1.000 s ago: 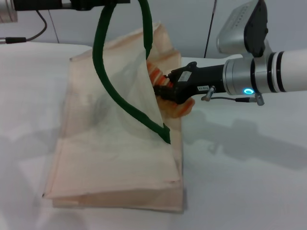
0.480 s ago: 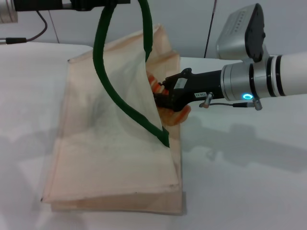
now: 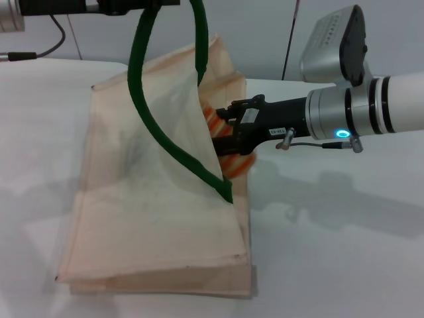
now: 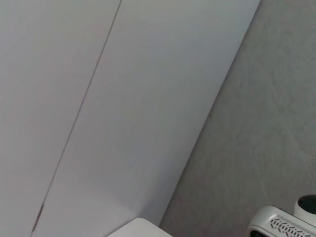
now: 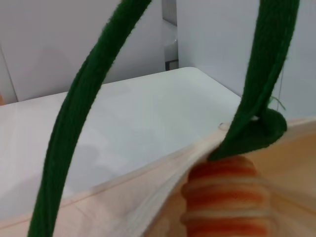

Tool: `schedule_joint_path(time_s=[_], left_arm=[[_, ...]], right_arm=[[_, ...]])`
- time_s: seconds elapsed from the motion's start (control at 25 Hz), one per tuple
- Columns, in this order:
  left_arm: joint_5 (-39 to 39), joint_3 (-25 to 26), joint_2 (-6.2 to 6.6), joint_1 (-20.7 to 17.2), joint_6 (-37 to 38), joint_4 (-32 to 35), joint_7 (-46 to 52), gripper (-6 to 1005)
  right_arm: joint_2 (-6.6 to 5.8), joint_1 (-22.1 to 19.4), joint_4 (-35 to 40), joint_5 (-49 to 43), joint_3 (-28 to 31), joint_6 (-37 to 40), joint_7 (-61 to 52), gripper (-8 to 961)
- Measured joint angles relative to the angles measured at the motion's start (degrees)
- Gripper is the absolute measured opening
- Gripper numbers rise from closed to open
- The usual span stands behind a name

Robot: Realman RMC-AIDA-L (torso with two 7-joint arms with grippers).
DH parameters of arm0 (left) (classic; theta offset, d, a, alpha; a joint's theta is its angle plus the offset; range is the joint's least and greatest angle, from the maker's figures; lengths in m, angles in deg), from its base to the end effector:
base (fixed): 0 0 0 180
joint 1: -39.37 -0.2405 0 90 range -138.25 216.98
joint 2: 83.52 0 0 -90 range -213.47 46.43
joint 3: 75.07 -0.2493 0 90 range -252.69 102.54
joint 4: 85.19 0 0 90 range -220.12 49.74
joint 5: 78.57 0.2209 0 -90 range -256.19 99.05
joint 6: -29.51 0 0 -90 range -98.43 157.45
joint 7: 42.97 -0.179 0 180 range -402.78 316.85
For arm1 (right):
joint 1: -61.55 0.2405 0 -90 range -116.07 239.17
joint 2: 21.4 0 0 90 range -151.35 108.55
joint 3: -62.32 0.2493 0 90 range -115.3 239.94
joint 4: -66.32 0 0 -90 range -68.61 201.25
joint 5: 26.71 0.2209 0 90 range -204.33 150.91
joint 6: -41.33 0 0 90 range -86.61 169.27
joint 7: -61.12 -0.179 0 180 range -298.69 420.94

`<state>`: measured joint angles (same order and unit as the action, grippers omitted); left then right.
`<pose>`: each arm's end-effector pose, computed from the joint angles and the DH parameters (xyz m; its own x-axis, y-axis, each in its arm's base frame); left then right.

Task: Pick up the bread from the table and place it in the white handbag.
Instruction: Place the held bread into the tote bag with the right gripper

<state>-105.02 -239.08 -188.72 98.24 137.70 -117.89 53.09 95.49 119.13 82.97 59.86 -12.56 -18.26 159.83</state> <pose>-0.1609 0.4281 0.1011 0.6330 0.4204 0.6500 0.5366 -0.8435 0.0230 0.1327 0.4287 -0.1224 0.9351 -0.2205 -0.2773 -0.2745 -0.9458 -0.1735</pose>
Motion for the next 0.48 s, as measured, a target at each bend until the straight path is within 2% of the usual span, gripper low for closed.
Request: schedule_joint_path(time_s=[0.24,0.48], left_arm=[[0.00,0.00,0.00,-0.10,-0.01,0.00,0.00,146],[-0.12,0.00,0.12,-0.31,-0.31,0.00,0.02,146]], right_arm=[[0.00,0.03,0.02,0.00,0.00,0.21,-0.32,824],[-0.02,-0.23,0.05,0.00,0.17,1.43,-0.71,876]])
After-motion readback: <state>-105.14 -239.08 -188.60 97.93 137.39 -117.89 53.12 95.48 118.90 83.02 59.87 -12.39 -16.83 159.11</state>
